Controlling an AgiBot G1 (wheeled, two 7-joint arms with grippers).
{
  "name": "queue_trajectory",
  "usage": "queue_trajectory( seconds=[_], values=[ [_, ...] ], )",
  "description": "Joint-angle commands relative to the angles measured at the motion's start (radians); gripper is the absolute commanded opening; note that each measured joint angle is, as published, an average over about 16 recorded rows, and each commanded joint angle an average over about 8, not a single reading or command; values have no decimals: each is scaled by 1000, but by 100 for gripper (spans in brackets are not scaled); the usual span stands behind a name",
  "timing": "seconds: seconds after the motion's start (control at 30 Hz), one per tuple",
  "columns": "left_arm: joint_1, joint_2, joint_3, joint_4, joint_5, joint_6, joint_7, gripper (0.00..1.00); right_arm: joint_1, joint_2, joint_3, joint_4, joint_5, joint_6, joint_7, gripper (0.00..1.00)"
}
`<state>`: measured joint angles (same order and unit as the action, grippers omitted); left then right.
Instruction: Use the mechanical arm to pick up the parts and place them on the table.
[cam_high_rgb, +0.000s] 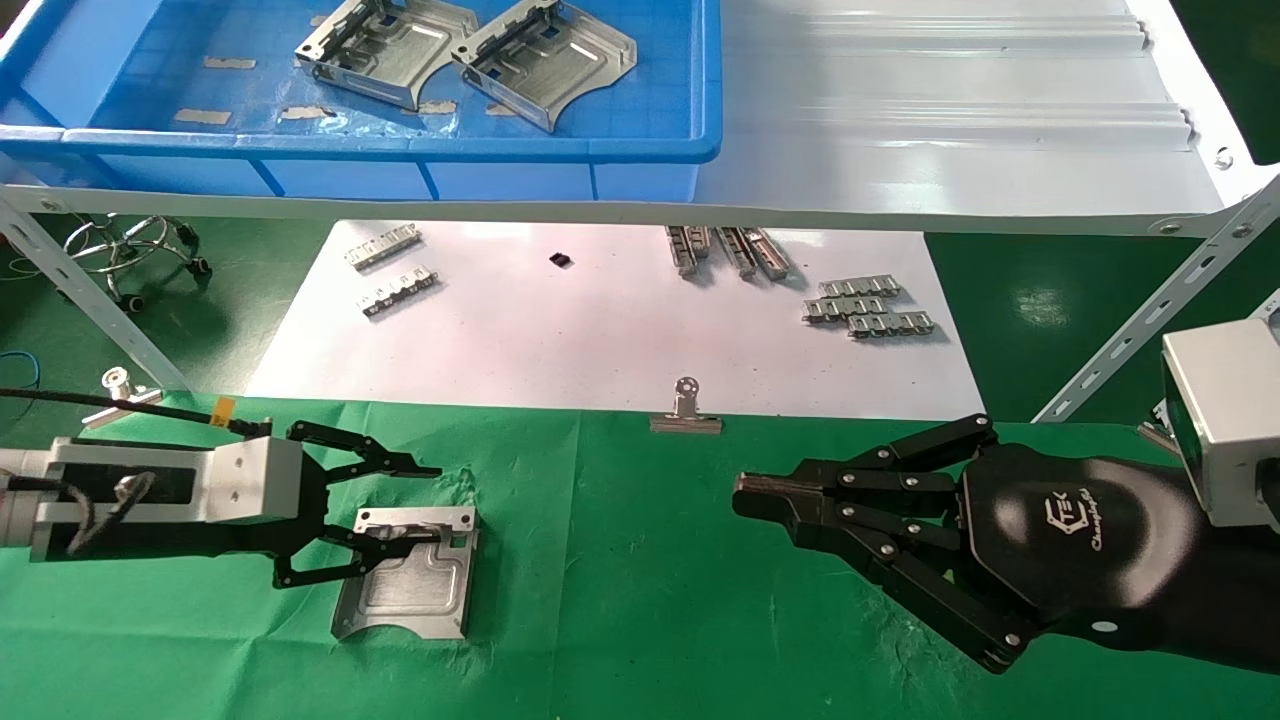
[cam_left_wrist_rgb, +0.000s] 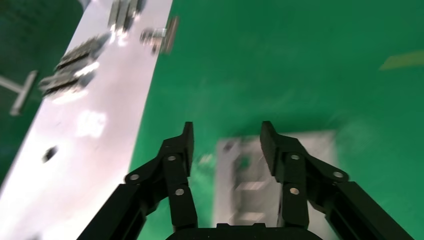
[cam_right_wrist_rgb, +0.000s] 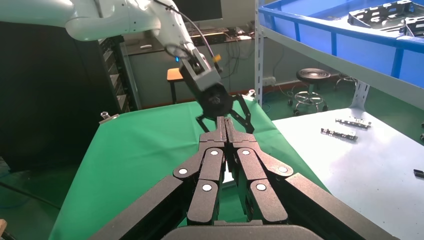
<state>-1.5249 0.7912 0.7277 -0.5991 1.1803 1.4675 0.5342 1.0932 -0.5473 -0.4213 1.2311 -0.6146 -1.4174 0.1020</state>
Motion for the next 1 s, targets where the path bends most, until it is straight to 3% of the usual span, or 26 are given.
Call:
queue_trajectory(
  seconds=[0.03,0.13,0.17,0.2,1.0],
  values=[
    [-7,-9,-4,-3,-28,48,-49,100,0,0,0,0,0,0,0,50],
    [6,-16,-18,-23,-45,54,-85,100,0,0,0,0,0,0,0,88],
    [13,-18,-23,-32,-47,50,-91,100,0,0,0,0,0,0,0,97],
    [19,-19,-29,-42,-49,44,-96,100,0,0,0,0,0,0,0,100],
    [204,-88,-209,-318,-221,37,-364,100,0,0,0,0,0,0,0,100]
  ],
)
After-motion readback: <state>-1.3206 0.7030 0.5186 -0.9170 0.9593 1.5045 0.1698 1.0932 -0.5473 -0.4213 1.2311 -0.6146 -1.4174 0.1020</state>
